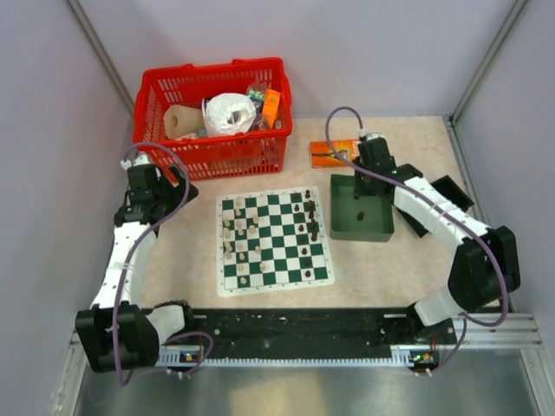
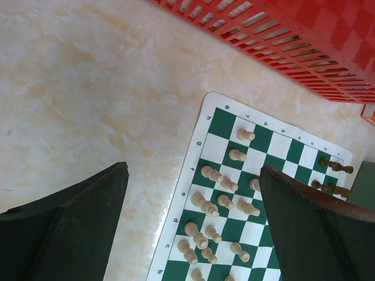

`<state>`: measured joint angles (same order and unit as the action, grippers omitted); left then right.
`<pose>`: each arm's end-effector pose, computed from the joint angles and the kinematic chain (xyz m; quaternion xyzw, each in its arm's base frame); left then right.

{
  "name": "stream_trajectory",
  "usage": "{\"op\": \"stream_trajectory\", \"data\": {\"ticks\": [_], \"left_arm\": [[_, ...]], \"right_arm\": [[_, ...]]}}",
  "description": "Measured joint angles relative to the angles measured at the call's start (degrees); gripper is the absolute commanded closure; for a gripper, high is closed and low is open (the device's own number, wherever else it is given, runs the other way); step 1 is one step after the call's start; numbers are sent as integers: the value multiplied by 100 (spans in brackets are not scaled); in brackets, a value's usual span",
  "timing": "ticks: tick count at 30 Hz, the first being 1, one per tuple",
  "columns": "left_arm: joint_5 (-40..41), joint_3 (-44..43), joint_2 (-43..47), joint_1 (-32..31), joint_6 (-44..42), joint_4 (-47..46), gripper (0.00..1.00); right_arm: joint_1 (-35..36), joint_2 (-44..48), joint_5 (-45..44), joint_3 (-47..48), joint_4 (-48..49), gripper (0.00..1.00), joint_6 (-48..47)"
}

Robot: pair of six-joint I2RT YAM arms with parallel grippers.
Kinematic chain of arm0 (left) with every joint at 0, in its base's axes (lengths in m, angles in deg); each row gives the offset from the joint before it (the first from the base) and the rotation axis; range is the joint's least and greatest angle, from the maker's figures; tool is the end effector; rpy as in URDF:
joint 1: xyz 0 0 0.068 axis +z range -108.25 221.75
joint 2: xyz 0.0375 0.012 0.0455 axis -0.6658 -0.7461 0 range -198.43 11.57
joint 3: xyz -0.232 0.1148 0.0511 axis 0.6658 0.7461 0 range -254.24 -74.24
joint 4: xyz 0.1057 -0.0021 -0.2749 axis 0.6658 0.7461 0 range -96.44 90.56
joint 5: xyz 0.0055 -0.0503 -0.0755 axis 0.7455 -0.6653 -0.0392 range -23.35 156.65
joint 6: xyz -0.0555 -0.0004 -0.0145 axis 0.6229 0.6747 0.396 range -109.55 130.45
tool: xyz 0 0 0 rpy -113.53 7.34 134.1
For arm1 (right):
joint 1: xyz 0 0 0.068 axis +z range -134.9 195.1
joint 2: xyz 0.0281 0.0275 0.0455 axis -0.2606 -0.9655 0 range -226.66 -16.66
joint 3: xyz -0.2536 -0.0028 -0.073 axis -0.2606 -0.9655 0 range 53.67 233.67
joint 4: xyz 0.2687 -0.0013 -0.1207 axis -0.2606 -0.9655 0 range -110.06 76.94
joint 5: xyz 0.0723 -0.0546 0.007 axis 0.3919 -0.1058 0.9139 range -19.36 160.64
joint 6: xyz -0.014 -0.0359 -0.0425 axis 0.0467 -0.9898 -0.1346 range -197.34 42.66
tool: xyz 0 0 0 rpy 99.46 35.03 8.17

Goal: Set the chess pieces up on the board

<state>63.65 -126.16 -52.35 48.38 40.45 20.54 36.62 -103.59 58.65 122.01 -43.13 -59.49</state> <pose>0.2817 0.0307 0.2707 -0.2728 0.8600 -0.1104 0.4168 0.3436 0.1264 0.2501 0.0070 0.9312 0.0263 0.3634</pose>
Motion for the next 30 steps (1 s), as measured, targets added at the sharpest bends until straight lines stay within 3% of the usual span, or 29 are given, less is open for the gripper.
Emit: {"op": "stream_trajectory", "data": {"ticks": [17,30], "left_arm": [[-98,79,4,0,22,-4,1],[-173,170,109,0,59,-37,1]], "right_arm": [[2555,951,-376,-951,-616,87,1058],[3209,599,-533,-1410,-374,87,1375]]}}
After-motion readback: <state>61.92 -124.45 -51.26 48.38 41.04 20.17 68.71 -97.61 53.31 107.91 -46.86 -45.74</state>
